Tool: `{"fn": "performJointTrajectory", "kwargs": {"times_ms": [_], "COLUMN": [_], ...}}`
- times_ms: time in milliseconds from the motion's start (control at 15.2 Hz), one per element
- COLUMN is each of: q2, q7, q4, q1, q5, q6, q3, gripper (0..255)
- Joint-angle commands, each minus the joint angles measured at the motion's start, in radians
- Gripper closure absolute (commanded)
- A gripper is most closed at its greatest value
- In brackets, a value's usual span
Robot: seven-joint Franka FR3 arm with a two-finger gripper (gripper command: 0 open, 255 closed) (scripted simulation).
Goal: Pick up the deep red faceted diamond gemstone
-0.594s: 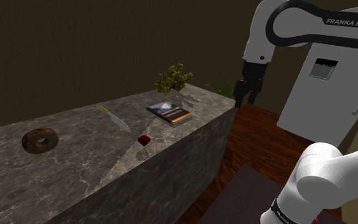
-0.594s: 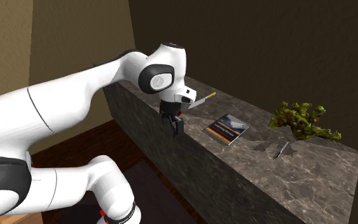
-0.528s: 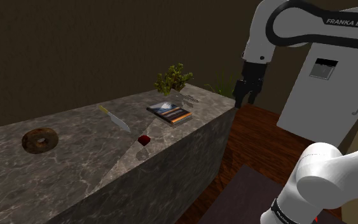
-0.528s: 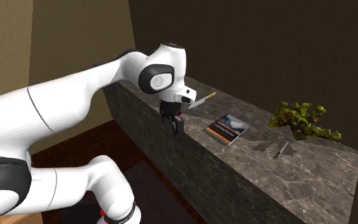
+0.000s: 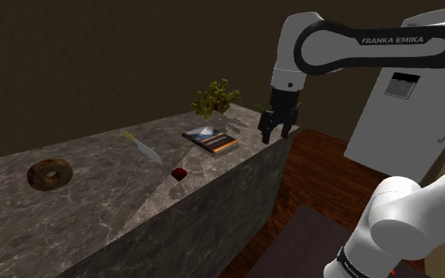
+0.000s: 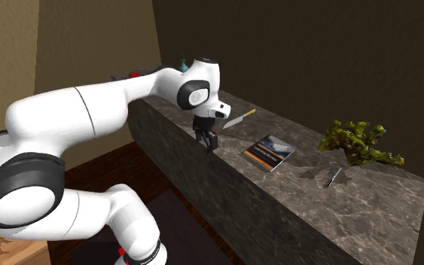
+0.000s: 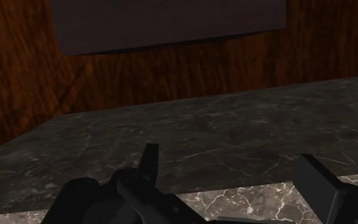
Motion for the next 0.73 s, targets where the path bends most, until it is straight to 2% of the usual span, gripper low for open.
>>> {"fn": "performJointTrajectory", "kwargs": {"times_ms": [0, 660], "q2": [0.052, 0.369], "q7": [0.036, 0.209], "q4": [0.013, 0.147], "q1": [0.009, 0.038], "q5": [0.015, 0.026], "q6": [0.045, 0.250], "q3": [0.030, 0.162], "gripper": [0, 0]}}
